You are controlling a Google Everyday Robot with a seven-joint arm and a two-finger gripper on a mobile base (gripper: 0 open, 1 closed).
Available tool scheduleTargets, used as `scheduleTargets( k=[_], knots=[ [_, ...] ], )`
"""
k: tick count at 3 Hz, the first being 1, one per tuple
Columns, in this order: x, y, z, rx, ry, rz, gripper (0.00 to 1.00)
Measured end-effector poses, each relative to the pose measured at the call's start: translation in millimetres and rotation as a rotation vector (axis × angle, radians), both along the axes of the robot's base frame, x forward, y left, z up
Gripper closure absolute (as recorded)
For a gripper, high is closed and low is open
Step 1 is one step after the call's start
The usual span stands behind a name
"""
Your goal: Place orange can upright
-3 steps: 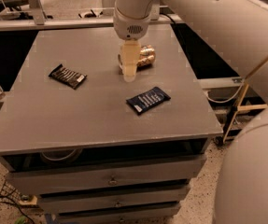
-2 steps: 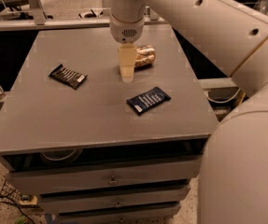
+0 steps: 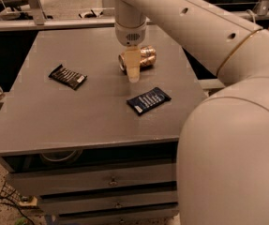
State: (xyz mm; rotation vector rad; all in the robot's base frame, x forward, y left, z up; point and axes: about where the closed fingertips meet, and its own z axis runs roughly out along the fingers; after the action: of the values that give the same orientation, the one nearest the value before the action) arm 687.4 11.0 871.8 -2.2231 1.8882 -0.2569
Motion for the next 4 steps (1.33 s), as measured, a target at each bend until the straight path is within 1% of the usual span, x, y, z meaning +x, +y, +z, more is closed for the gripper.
scheduleTargets(
  k=[1, 2, 3, 4],
  knots=[
    [16.9, -11.3, -16.5, -0.012, 0.019, -0.006, 0.00],
    [25.7, -14.0, -26.6, -0.013, 0.040, -0.006, 0.00],
    [33.0, -14.6, -36.4, 0.006, 0.069, -0.010, 0.26],
    [35.9, -14.4, -39.2, 0.015, 0.079, -0.009, 0.49]
  ],
)
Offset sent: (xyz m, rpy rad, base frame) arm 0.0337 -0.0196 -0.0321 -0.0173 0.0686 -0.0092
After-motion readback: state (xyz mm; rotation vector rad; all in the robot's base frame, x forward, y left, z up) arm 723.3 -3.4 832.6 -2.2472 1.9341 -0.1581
